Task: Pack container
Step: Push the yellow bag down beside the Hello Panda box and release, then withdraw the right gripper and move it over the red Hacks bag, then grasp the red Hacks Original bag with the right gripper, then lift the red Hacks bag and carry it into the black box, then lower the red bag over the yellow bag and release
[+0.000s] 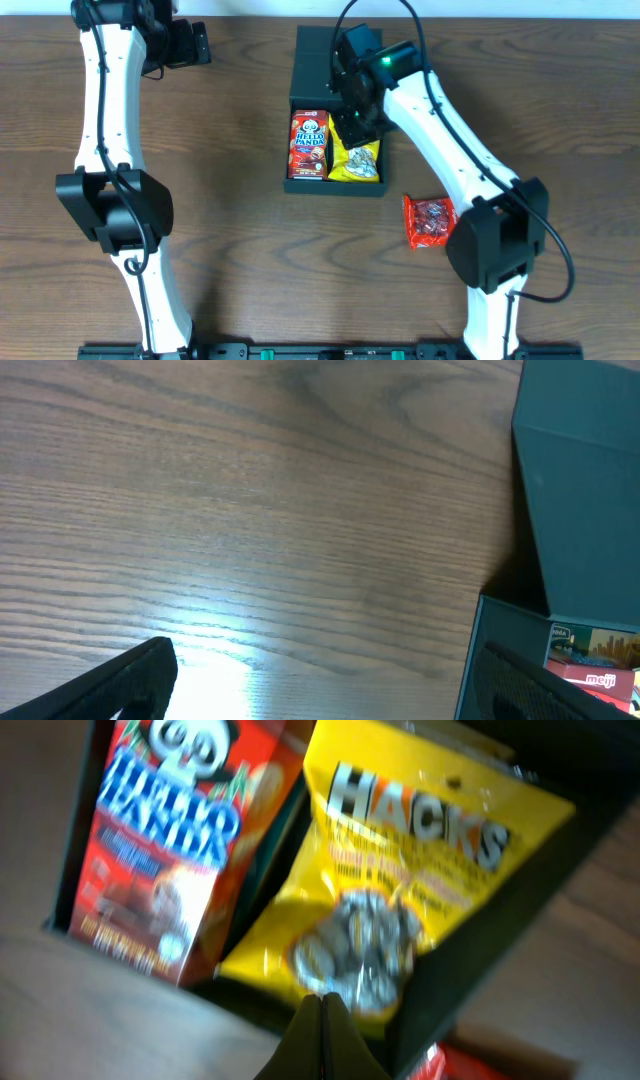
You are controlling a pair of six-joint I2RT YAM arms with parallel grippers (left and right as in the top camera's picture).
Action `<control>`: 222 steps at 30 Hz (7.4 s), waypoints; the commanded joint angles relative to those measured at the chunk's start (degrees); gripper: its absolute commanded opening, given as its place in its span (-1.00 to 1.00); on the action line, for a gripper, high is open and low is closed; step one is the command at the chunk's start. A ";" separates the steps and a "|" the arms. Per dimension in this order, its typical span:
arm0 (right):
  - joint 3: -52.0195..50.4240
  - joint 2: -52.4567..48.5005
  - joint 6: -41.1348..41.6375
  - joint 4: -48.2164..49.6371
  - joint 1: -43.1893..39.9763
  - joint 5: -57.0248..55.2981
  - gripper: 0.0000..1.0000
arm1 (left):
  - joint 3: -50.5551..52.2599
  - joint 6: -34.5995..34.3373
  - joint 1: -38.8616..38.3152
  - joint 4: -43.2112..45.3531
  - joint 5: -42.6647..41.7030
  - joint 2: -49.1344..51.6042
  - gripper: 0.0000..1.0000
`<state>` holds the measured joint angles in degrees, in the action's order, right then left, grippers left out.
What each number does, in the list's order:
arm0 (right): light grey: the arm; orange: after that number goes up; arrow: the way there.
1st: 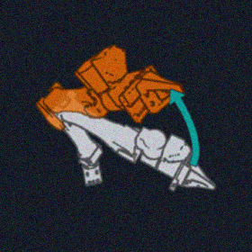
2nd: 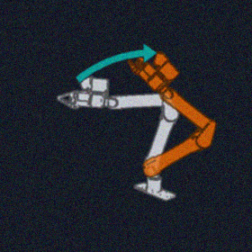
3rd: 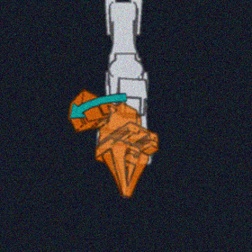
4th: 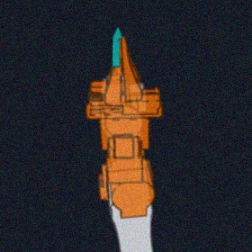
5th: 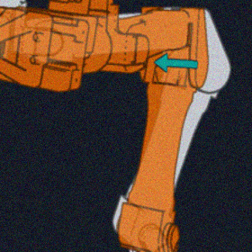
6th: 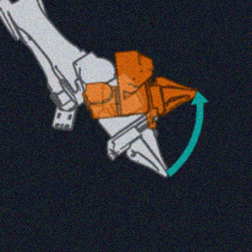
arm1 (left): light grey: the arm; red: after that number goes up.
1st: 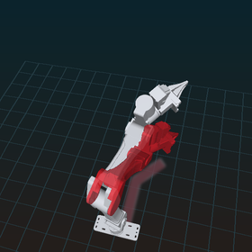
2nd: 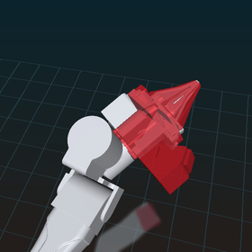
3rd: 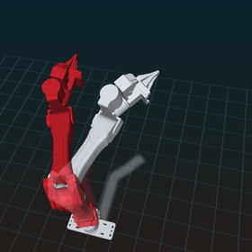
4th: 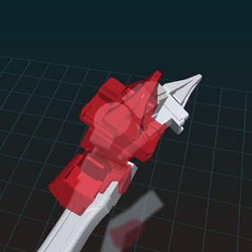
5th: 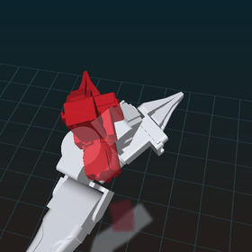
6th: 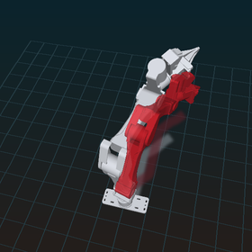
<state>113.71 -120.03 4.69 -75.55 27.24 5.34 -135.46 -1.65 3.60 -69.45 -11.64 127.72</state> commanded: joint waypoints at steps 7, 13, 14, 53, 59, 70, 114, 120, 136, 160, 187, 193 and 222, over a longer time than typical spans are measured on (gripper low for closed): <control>-9.38 -0.09 -2.64 4.11 -0.28 0.09 -0.97 | 0.37 -0.07 0.13 -0.31 0.20 0.52 0.91; -15.72 -0.09 -2.64 7.74 -0.17 0.61 -0.97 | 0.37 -0.04 0.13 0.24 0.20 0.52 0.91; -16.74 -0.09 -2.64 8.46 -0.17 1.01 -0.97 | 0.37 -0.07 0.13 0.35 0.20 0.52 0.91; -23.37 14.38 25.86 -1.16 -13.35 -0.81 -0.97 | 0.37 0.02 0.13 2.86 0.20 0.52 0.91; -32.96 14.38 30.91 0.17 -13.49 -0.96 -0.97 | 0.37 0.42 0.13 2.82 0.22 0.52 0.91; -43.06 14.38 45.35 1.01 -14.64 -1.44 0.37 | 0.37 1.55 0.13 2.78 0.20 0.52 0.91; -40.13 14.38 9.07 22.99 -19.67 -20.15 0.02 | 0.37 1.64 0.13 3.28 -0.04 0.52 0.91; -34.91 14.38 28.20 14.64 -20.52 -15.87 0.11 | 0.37 1.64 0.13 3.48 -0.02 0.52 0.91; -36.20 8.74 48.74 15.28 -26.64 -5.64 0.61 | 0.37 1.68 0.13 3.50 -0.02 0.52 0.91; -36.11 5.16 54.25 24.81 -27.69 -8.96 -0.97 | 0.37 1.68 0.13 3.96 -0.02 0.52 0.91; -1.29 5.25 -11.65 6.32 -10.16 5.86 -0.98 | 0.37 1.66 0.13 4.81 0.02 0.52 0.91; -4.46 4.94 -15.50 3.48 -4.87 5.03 -0.97 | 0.37 1.64 0.13 4.98 0.00 0.52 0.91; -7.50 4.63 -6.86 7.34 -3.93 3.04 -0.43 | 0.37 1.42 0.13 3.39 -0.02 0.52 0.91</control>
<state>103.15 -114.93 -3.73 -68.16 23.86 8.75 -135.46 -1.02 3.60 -65.67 -11.66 127.72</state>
